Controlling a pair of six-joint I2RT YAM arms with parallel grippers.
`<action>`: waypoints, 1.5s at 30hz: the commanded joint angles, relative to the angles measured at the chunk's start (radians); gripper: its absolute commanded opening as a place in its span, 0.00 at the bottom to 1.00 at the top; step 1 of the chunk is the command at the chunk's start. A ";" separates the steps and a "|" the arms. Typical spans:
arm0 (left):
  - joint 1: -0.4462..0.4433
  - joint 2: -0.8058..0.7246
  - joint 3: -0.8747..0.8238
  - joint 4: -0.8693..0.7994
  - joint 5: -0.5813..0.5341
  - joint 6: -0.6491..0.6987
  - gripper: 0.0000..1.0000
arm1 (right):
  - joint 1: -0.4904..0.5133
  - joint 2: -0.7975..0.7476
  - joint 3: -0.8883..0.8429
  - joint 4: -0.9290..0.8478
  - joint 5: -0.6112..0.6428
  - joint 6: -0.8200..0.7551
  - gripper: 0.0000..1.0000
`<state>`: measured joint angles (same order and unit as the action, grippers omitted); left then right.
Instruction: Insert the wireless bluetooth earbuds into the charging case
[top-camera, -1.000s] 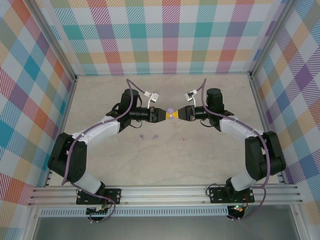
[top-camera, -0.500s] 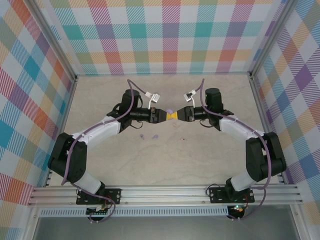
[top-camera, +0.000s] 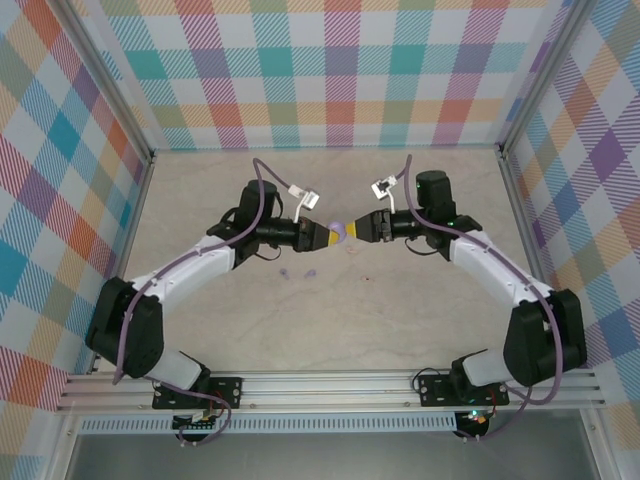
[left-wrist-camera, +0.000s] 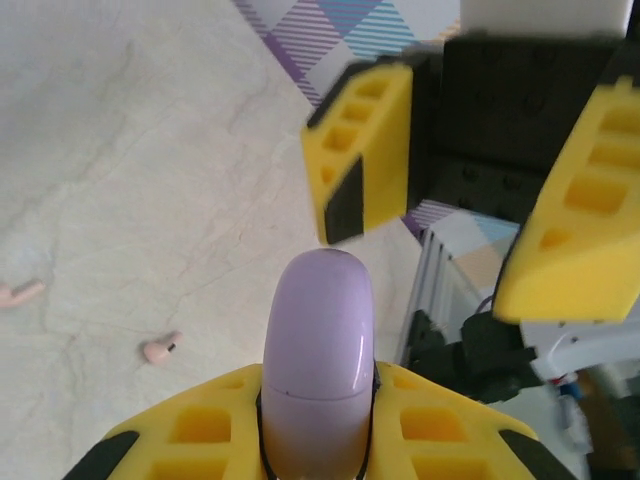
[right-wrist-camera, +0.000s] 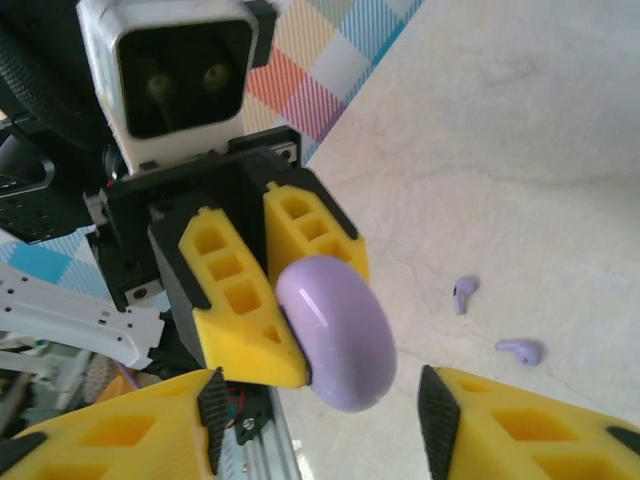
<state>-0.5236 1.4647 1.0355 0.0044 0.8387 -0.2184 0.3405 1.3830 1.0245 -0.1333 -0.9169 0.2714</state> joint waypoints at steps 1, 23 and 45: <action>-0.040 -0.128 -0.035 -0.014 0.010 0.286 0.17 | 0.005 -0.061 0.049 -0.155 0.052 -0.181 0.62; -0.067 -0.233 -0.053 -0.033 0.058 0.494 0.14 | 0.122 -0.108 0.221 -0.476 -0.009 -0.533 0.63; -0.081 -0.218 -0.061 0.023 0.077 0.457 0.10 | 0.172 -0.066 0.249 -0.437 0.212 -0.465 0.65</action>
<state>-0.5888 1.2469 0.9531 -0.0162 0.8810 0.2470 0.5068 1.3178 1.2400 -0.5884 -0.7547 -0.2134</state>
